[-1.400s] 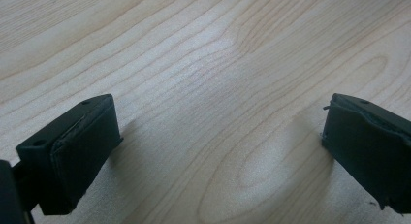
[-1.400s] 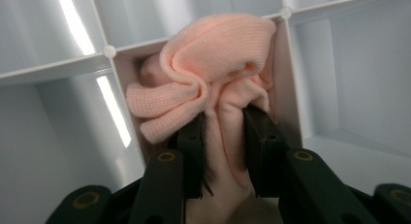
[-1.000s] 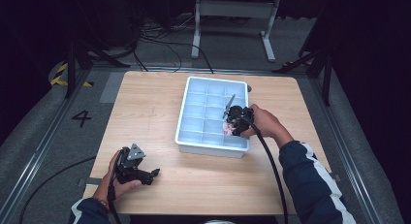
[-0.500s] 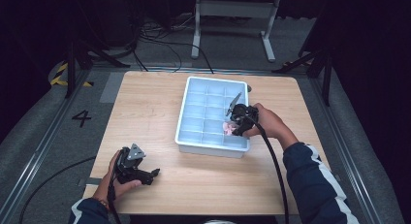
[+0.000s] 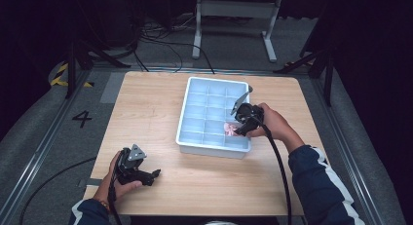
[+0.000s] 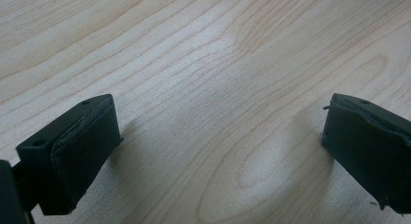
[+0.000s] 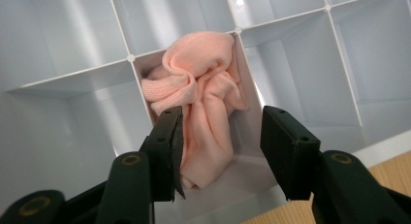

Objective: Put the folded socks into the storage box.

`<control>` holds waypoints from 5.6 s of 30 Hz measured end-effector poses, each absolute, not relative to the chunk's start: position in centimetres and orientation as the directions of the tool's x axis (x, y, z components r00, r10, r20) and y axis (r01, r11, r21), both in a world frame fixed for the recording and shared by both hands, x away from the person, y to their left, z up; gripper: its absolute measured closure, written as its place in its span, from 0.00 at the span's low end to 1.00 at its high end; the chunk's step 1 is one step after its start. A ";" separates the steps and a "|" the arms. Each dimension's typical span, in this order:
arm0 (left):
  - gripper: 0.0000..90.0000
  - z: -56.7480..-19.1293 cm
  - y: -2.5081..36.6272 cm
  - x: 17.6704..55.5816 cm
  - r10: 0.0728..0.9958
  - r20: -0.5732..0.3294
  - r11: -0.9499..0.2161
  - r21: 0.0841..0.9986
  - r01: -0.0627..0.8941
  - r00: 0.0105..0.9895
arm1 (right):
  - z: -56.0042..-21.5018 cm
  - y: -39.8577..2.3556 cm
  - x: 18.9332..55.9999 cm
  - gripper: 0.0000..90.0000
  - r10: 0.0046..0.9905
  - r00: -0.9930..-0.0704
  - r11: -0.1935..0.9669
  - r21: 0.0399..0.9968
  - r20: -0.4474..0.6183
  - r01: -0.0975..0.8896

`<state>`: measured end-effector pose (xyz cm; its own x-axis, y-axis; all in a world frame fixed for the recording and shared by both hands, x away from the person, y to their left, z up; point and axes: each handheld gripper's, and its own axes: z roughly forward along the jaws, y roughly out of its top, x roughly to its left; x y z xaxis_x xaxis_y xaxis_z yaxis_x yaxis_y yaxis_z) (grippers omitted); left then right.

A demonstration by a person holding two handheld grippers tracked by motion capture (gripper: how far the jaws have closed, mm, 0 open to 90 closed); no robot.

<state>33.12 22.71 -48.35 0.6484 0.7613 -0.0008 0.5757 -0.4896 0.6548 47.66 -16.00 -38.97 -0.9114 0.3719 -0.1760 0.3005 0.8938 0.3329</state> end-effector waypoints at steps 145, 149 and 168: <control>0.00 -48.3 22.7 33.1 0.764 0.008 -0.490 0.657 0.572 0.645 | -47.4 -37.7 32.7 0.43 0.697 -0.714 0.530 0.718 -0.065 0.452; 0.00 -48.3 22.7 33.1 0.762 0.011 -0.495 0.656 0.571 0.647 | -47.8 -38.7 32.2 0.43 0.723 -0.690 0.497 0.727 -0.044 0.474; 0.00 -48.4 22.6 33.2 0.767 -0.013 -0.479 0.654 0.585 0.642 | -48.7 -40.4 31.2 0.32 0.770 -0.638 0.416 0.753 0.006 0.509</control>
